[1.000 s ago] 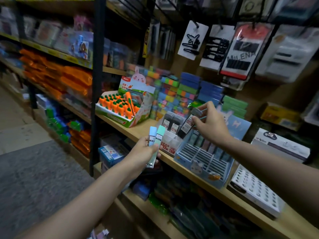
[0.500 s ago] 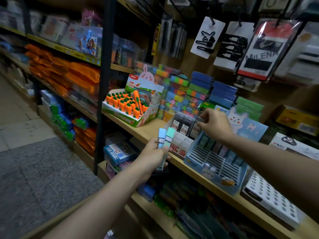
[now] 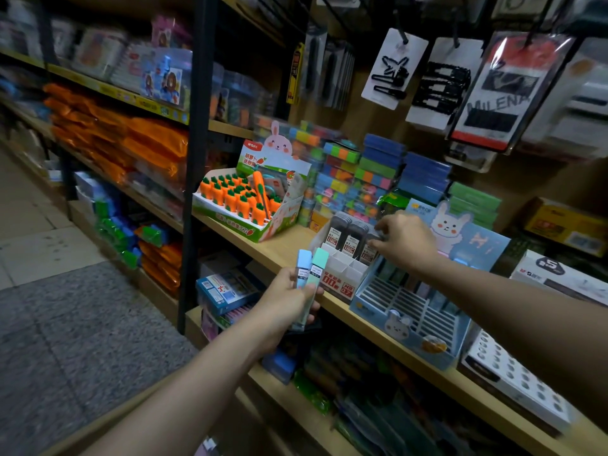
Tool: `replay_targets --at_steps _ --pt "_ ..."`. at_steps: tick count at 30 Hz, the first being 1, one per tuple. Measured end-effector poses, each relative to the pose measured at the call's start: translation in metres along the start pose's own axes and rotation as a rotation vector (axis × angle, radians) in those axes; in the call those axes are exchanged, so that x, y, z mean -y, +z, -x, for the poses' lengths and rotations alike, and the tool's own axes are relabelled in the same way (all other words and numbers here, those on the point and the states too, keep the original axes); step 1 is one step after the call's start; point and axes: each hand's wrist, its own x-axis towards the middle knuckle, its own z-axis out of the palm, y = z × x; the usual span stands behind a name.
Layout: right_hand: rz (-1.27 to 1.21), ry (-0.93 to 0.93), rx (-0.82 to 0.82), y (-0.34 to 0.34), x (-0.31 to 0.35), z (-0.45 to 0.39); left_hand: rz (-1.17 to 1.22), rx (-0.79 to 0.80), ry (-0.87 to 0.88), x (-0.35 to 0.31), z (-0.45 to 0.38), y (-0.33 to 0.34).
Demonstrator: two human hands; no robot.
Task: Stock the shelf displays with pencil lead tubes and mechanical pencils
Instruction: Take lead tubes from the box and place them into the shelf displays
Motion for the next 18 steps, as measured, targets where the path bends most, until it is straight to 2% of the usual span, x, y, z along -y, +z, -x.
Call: replay_targets --at_steps 12,18 --pt "-0.130 0.119 0.251 -0.009 0.004 -0.017 0.045 0.034 -0.004 0.001 0.000 0.002" --pt "0.013 0.012 -0.011 -0.001 0.001 -0.007 0.043 0.058 -0.005 0.001 0.003 0.004"
